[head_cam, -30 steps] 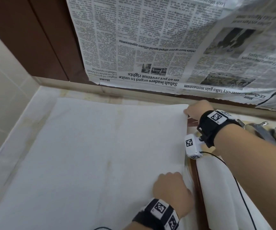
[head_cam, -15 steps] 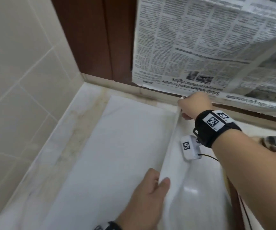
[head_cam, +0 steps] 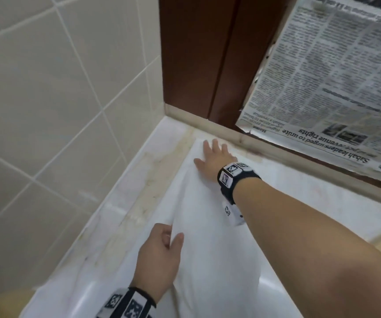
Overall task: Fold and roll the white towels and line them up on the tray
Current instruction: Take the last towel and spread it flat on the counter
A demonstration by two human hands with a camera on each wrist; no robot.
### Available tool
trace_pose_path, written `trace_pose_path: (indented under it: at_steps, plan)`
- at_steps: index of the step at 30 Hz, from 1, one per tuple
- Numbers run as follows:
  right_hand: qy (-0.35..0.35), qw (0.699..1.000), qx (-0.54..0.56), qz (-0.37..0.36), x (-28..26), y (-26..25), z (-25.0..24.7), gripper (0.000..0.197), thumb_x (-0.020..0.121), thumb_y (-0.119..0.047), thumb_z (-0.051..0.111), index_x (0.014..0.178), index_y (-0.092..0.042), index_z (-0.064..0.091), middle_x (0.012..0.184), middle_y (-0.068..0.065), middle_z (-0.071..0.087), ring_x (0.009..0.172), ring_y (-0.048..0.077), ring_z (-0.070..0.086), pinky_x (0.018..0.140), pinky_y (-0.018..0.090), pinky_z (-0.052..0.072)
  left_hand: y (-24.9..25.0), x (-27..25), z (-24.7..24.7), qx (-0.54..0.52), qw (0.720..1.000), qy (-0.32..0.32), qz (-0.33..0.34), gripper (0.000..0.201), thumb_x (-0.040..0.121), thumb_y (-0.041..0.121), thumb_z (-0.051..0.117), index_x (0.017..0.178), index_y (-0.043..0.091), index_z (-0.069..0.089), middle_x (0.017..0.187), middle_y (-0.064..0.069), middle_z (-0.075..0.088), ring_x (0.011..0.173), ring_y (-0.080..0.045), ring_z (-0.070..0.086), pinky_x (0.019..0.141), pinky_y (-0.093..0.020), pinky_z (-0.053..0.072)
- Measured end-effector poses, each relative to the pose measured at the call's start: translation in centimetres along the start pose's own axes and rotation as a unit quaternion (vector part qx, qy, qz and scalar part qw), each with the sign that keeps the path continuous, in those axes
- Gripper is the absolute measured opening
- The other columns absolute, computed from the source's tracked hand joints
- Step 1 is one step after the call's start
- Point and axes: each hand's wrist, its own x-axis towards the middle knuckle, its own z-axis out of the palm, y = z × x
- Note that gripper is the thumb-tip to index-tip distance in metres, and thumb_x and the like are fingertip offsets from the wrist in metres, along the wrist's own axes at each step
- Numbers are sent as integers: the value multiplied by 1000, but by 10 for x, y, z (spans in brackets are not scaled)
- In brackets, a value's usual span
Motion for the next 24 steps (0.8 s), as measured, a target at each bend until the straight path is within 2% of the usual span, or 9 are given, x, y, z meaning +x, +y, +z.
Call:
trace_pose_path:
  at_steps: [2,5,8,10,14,17,19,22,24]
  plan:
    - [-3,1000,-4,-3,0,4,8,75,101,-60,26,161,-27,-4,169,-1,-15,155,31,-9,123,51,9,-4,-6,-2,7,1000,-2,12,16,94,38,69,93,31,55,73,8,57,61,-4,55,63,-23,47]
    - [-9,1000,-6,6,-3,13,10,75,101,-60,24,161,-27,-9,168,0,-19,155,31,-12,124,50,5,-11,-24,-1,44,998,-28,16,14,90,34,72,92,33,58,78,15,67,69,3,62,68,-20,50]
    - [-12,1000,8,24,-11,27,11,76,102,-61,24,161,-27,-10,168,2,-20,155,32,-12,124,51,5,-18,-45,3,73,995,-67,4,9,83,28,66,90,30,62,83,11,69,74,-3,65,74,-28,57]
    - [-9,999,3,36,-19,38,13,76,102,-61,24,161,-26,-10,168,3,-19,155,33,-12,125,52,6,-22,-60,5,69,993,-90,-13,7,80,25,64,87,26,61,81,6,68,72,-7,63,70,-26,56]
    - [5,999,-8,48,-28,54,17,77,102,-63,24,161,-25,-8,169,4,-15,155,35,-9,124,54,8,-27,-88,-2,20,990,-134,-30,12,87,16,62,92,27,60,80,8,68,63,-2,60,60,-13,47]
    - [5,999,-2,47,-33,60,19,77,101,-62,24,161,-25,-8,169,3,-15,155,33,-10,124,54,8,-28,-106,-24,-31,986,-151,-65,25,90,7,58,103,28,63,89,12,77,76,-7,72,67,-19,53]
    - [9,999,1,45,-37,65,22,78,100,-62,24,161,-25,-6,169,4,-14,155,33,-9,124,55,8,-30,-119,-42,-27,985,-151,-82,29,88,1,57,103,25,66,89,10,79,78,-9,74,68,-20,53]
    - [13,999,4,46,-45,75,25,78,100,-62,25,162,-23,-4,169,5,-12,155,35,-7,124,57,10,-32,-143,-68,5,982,-177,-66,34,84,-4,54,101,21,69,91,7,79,82,-11,75,72,-27,58]
    - [14,999,0,49,-50,81,27,78,100,-61,25,162,-22,-4,169,6,-11,155,35,-6,123,58,11,-32,-160,-85,29,979,-195,-44,36,82,-5,53,101,21,69,93,8,79,85,-10,75,75,-26,57]
